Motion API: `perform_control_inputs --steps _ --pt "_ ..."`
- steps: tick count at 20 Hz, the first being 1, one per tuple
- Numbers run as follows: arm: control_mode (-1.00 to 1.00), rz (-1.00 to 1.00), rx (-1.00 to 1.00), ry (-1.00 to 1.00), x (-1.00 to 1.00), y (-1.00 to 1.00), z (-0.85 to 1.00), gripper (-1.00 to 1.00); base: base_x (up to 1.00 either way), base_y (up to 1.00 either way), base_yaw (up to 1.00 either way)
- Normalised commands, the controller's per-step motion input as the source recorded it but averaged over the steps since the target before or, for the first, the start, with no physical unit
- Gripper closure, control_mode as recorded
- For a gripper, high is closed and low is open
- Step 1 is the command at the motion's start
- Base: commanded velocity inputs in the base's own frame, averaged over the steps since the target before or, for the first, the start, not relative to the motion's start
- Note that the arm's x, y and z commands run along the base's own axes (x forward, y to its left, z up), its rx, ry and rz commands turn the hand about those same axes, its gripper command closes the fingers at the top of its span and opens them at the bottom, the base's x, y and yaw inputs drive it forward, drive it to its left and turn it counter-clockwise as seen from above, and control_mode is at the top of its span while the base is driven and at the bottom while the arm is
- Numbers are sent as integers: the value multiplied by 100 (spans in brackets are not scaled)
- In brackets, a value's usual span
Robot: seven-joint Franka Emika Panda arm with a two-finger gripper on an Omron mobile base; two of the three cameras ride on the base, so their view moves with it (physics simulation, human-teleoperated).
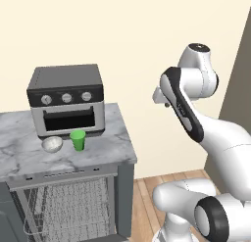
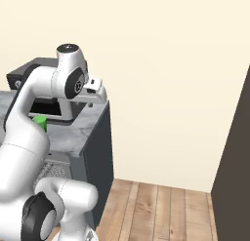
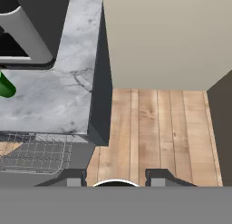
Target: Pick up the cup and bowl from the counter, place them in the dishwasher, and close the dishwasher door.
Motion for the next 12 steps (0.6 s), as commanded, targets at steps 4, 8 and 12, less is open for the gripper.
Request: perform_control_inputs --steps 4,8,12 --pt "-100 0 3 0 0 0 0 -100 0 0 0" --pt "-100 0 7 0 0 0 0 -100 0 0 0" --pt "-100 0 3 0 0 11 -4 -100 0 0 0"
